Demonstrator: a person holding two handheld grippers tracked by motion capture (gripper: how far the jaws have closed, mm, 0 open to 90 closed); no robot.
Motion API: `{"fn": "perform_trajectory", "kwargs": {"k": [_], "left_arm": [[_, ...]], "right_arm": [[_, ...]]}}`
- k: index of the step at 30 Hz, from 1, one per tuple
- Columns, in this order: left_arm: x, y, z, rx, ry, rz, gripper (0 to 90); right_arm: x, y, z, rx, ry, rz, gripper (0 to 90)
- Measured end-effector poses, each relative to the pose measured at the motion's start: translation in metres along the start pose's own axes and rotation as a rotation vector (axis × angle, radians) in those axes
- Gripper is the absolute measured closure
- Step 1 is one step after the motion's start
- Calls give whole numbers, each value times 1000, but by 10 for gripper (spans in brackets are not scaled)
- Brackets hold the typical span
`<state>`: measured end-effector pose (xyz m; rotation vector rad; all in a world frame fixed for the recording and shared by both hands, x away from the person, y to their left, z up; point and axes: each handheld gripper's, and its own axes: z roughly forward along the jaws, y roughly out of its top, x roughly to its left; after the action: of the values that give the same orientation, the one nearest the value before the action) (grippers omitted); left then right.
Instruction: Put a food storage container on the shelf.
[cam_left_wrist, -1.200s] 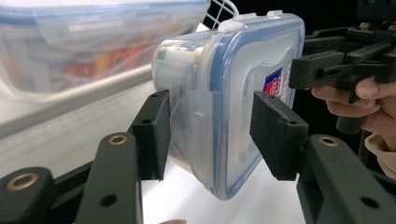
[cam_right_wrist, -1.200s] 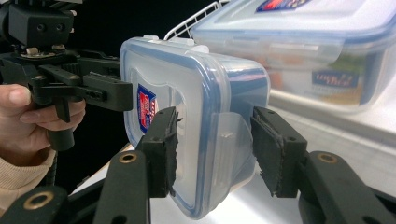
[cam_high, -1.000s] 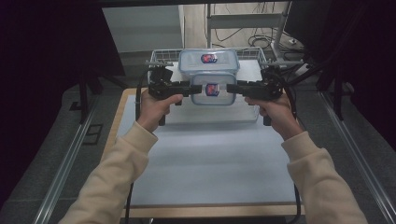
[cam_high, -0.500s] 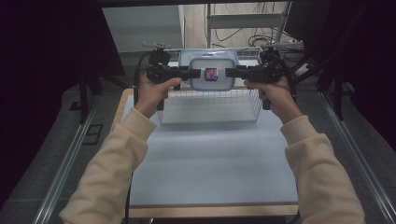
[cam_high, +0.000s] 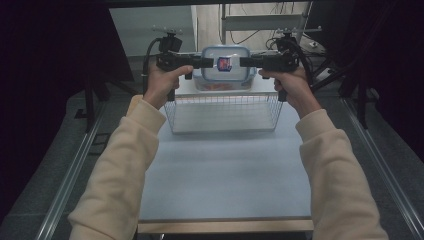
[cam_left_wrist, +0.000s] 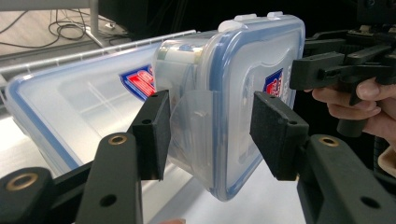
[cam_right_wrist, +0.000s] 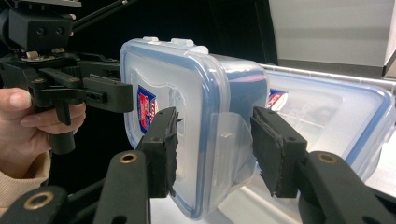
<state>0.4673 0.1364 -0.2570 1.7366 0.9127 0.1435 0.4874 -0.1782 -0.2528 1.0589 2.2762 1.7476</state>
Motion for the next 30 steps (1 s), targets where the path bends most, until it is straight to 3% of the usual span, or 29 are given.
{"fn": "perform_trajectory", "kwargs": {"k": [9,15,23,30], "left_arm": [[17,16,10,-1,-12,-24,492],[30,19,18,5,-22,-57,491],[39,19,25,-1,2,-88,486],[45,19,31,-19,0,-157,464]], "right_arm": [[-12,18,8,-4,-14,19,515],[-22,28,16,5,-25,37,515],[-36,24,29,2,-12,85,512],[-46,22,36,-13,-21,143,478]]}}
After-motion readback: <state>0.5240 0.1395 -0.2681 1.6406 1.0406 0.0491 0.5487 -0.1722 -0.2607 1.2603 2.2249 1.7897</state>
